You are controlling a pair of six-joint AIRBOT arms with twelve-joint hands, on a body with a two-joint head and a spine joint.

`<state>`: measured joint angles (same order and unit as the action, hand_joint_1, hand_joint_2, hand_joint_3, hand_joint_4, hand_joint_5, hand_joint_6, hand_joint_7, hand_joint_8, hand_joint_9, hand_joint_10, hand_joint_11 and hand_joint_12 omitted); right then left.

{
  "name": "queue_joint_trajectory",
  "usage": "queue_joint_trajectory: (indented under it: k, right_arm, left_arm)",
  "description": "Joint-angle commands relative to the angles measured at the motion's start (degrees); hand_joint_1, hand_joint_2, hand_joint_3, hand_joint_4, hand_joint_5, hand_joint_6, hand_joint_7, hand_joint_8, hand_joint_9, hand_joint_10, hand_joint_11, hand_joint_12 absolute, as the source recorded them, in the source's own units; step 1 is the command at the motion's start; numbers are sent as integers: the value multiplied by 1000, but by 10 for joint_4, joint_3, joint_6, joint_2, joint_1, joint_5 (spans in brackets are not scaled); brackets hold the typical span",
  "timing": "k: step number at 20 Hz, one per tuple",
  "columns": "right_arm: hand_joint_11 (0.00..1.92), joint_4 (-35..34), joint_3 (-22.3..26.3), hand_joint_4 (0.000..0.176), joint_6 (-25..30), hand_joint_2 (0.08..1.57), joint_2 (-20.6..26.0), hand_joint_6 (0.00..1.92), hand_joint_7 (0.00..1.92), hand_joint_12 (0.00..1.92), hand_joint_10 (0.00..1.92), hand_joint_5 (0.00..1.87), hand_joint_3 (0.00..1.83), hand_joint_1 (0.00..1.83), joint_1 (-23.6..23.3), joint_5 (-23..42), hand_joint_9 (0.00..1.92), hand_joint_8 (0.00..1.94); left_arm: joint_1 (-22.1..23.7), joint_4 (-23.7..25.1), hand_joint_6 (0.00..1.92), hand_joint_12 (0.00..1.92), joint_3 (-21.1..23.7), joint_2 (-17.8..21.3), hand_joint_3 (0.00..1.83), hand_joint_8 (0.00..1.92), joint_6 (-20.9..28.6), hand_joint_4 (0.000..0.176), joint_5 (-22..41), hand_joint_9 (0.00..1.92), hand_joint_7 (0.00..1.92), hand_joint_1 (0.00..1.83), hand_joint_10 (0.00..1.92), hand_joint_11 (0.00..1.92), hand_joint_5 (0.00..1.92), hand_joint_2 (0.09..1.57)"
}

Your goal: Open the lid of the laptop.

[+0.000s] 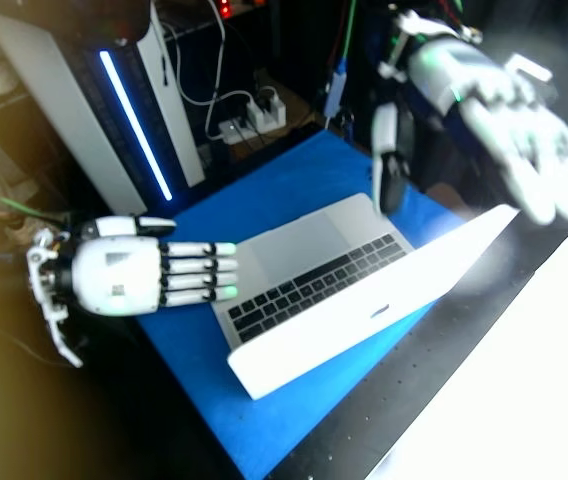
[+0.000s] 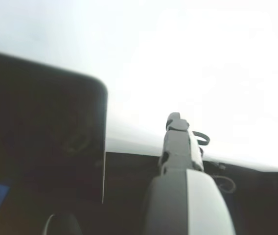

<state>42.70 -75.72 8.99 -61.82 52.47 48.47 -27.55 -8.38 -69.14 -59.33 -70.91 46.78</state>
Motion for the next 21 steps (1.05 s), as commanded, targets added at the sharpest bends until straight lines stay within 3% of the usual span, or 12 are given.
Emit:
queue_joint_trajectory:
  k: [1, 3, 4, 5, 6, 7, 8, 9, 10, 12, 16, 21]
  right_arm:
    - [0, -48, 2, 0, 3, 1493, 5, 0, 25, 0, 0, 23, 7, 0, -3, 63, 0, 0]
    - [4, -100, 9, 0, -18, 1471, 18, 4, 61, 1, 4, 40, 0, 88, -2, 92, 23, 5]
    - [32, -119, 15, 0, -30, 1454, 23, 4, 51, 14, 1, 48, 0, 73, -1, 104, 12, 1]
    - [76, -157, 25, 0, -55, 1429, 33, 17, 88, 32, 10, 104, 0, 163, 4, 129, 45, 10]
    - [76, -182, 32, 0, -69, 1385, 39, 8, 75, 29, 6, 97, 0, 100, 8, 140, 46, 2]
    - [60, -224, 42, 0, -94, 1378, 50, 1, 43, 21, 1, 86, 0, 96, 23, 177, 33, 0]
    - [101, -263, 50, 6, -115, 1367, 58, 0, 42, 37, 5, 78, 0, 119, 37, 210, 46, 1]
    - [91, -313, 59, 0, -131, 1362, 65, 5, 82, 30, 9, 94, 0, 163, 58, 258, 69, 11]
    - [29, -338, 62, 2, -138, 1353, 67, 14, 129, 12, 8, 136, 0, 268, 68, 283, 79, 19]
    - [43, -409, 71, 7, -167, 1312, 65, 13, 194, 12, 8, 232, 0, 374, 92, 347, 105, 9]
    - [59, -531, 77, 0, -179, 1360, 55, 0, 131, 12, 0, 192, 7, 333, 150, 446, 75, 1]
    - [45, -597, 80, 0, -179, 1354, 54, 0, 88, 8, 0, 161, 3, 403, 192, 464, 51, 0]
  left_arm:
    - [-5, 6, 0, 0, 8, 11, 7, 0, 8, 105, 128, 0, 0, 948, 0, 0, 0, 1050]
    - [-60, 15, 0, 0, 34, 45, 0, 0, 54, 92, 188, 0, 0, 707, 0, 0, 0, 1017]
    - [-82, 15, 0, 0, 42, 56, 0, 0, 68, 68, 206, 0, 0, 616, 0, 0, 0, 981]
    - [-119, 13, 0, 0, 61, 75, 0, 0, 82, 19, 238, 0, 0, 566, 0, 0, 0, 983]
    - [-141, 8, 0, 0, 74, 87, 9, 0, 82, 0, 253, 0, 0, 589, 0, 1, 0, 1039]
    - [-178, -4, 0, 4, 94, 102, 18, 0, 82, 14, 277, 0, 0, 570, 0, 8, 0, 1063]
    - [-208, -13, 0, 18, 109, 109, 11, 0, 86, 0, 297, 0, 0, 580, 0, 26, 0, 1113]
    - [-245, -23, 0, 3, 126, 110, 9, 0, 96, 13, 325, 0, 0, 614, 0, 4, 0, 1127]
    - [-262, -26, 0, 0, 131, 108, 10, 0, 104, 0, 342, 0, 0, 592, 0, 0, 0, 1201]
    - [-302, -46, 0, 0, 141, 94, 5, 0, 118, 0, 390, 0, 0, 454, 0, 0, 0, 1214]
    - [-347, -69, 0, 0, 143, 85, 0, 0, 168, 0, 399, 0, 0, 478, 0, 0, 0, 1157]
    - [-403, -103, 0, 0, 147, 66, 4, 0, 210, 0, 399, 0, 0, 452, 0, 0, 0, 1177]
